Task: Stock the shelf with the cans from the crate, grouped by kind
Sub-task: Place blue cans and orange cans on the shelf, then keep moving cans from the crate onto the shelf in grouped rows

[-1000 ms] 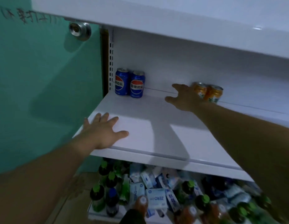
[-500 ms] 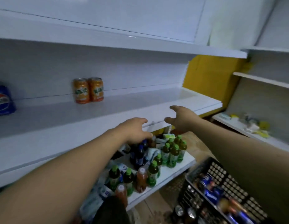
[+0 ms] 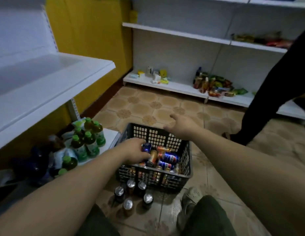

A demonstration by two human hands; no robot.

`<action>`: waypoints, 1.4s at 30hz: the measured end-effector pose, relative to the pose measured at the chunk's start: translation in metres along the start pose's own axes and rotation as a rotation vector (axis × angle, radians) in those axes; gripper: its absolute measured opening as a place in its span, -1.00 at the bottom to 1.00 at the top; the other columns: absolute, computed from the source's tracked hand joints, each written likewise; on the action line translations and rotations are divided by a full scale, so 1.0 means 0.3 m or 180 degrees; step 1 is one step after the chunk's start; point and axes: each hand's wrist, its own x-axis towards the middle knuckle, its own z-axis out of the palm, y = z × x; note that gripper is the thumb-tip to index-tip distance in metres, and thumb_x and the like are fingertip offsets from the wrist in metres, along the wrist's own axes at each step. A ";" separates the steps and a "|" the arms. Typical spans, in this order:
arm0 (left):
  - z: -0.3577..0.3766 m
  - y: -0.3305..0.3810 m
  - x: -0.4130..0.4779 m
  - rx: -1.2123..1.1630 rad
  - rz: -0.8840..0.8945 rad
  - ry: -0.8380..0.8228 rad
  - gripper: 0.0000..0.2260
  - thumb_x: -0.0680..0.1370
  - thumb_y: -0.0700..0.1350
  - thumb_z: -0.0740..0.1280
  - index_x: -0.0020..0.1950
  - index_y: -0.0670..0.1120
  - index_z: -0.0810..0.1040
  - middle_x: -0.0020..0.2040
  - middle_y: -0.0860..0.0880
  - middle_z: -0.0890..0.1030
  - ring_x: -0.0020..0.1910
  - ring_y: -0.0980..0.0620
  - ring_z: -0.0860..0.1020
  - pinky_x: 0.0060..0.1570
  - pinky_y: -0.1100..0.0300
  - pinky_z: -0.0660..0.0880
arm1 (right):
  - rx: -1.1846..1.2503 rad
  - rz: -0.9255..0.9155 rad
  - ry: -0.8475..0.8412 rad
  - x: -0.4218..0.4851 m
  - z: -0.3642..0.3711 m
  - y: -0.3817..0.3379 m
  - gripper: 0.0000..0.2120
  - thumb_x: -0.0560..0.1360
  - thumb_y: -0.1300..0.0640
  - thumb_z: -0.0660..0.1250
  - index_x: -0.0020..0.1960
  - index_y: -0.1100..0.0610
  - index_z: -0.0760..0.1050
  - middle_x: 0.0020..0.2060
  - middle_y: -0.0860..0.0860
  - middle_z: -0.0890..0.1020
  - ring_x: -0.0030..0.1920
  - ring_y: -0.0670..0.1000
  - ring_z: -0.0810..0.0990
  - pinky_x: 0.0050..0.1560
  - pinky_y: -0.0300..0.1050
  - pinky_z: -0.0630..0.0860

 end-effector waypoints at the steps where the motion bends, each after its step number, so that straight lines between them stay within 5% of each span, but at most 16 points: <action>1: 0.027 0.006 0.042 0.0010 0.0018 -0.0086 -0.41 0.50 0.10 0.35 0.46 -0.08 0.30 0.42 -0.09 0.39 0.31 -0.06 0.43 0.26 0.11 0.39 | 0.0027 0.0100 -0.0050 0.010 0.019 0.049 -0.33 0.53 -0.21 0.26 0.54 0.00 0.15 0.46 0.07 0.35 0.41 0.13 0.36 0.34 0.03 0.37; 6: 0.171 -0.015 0.296 0.0091 0.0046 -0.0454 -0.43 0.47 0.14 0.36 0.42 -0.02 0.35 0.40 -0.07 0.41 0.30 -0.08 0.44 0.25 0.08 0.40 | 0.0163 0.0473 -0.0446 0.114 0.161 0.270 -0.39 0.53 -0.20 0.26 0.48 0.03 0.25 0.33 0.07 0.48 0.22 0.09 0.51 0.15 -0.02 0.51; 12: 0.374 -0.092 0.631 0.0085 -0.0116 -0.0836 -0.50 0.47 0.13 0.36 0.34 -0.03 0.40 0.23 -0.07 0.53 0.11 -0.05 0.51 0.02 0.11 0.45 | 0.0133 0.0740 -0.0892 0.300 0.419 0.487 -0.39 0.56 -0.15 0.25 0.52 0.06 0.20 0.38 0.10 0.42 0.28 0.12 0.46 0.19 -0.01 0.45; 16: 0.523 -0.142 0.866 -0.0212 -0.0308 -0.1079 -0.45 0.51 0.02 0.36 0.45 -0.06 0.30 0.13 -0.04 0.52 -0.01 0.02 0.47 -0.03 0.20 0.41 | 0.0324 0.0861 -0.1232 0.463 0.627 0.605 -0.50 0.55 -0.09 0.28 0.43 0.04 0.30 0.23 0.09 0.52 0.05 0.02 0.53 0.07 -0.07 0.49; 22: 0.805 -0.211 1.146 -0.0293 -0.0330 -0.1633 -0.45 0.47 0.04 0.40 0.41 -0.06 0.34 0.28 -0.09 0.51 0.14 -0.07 0.52 0.15 0.03 0.48 | 0.0282 0.0955 -0.2007 0.652 0.948 0.778 -0.54 0.54 0.01 0.33 0.40 0.08 0.34 0.25 0.10 0.51 0.16 0.08 0.50 0.05 -0.16 0.39; 27: 0.962 -0.244 1.258 -0.0299 -0.0391 -0.1989 -0.29 0.45 0.03 0.44 0.51 -0.05 0.20 0.41 -0.12 0.40 0.27 -0.11 0.46 0.16 0.11 0.43 | -0.0301 0.0650 -0.2676 0.720 1.163 0.862 -0.34 0.50 -0.04 0.38 0.49 0.11 0.21 0.41 0.15 0.34 0.37 0.17 0.35 0.31 -0.04 0.36; 34: 1.003 -0.263 1.254 -0.0454 -0.0477 -0.2055 -0.29 0.47 0.02 0.42 0.53 -0.03 0.16 0.47 -0.10 0.32 0.33 -0.10 0.40 0.18 0.12 0.40 | -0.0581 0.0254 -0.2143 0.695 1.182 0.892 -0.42 0.44 -0.19 0.35 0.36 0.00 0.29 0.20 0.07 0.50 0.14 0.12 0.52 0.09 -0.01 0.51; 42: 0.773 -0.170 1.110 -0.1664 -0.0502 -0.1399 -0.28 0.42 -0.14 0.49 0.48 -0.02 0.20 0.21 0.00 0.52 0.16 0.01 0.51 0.19 0.10 0.45 | 0.1662 0.1340 -0.0345 0.619 0.908 0.661 -0.48 0.51 -0.13 0.23 0.43 -0.02 0.30 0.18 0.06 0.51 0.16 0.13 0.54 0.02 0.01 0.59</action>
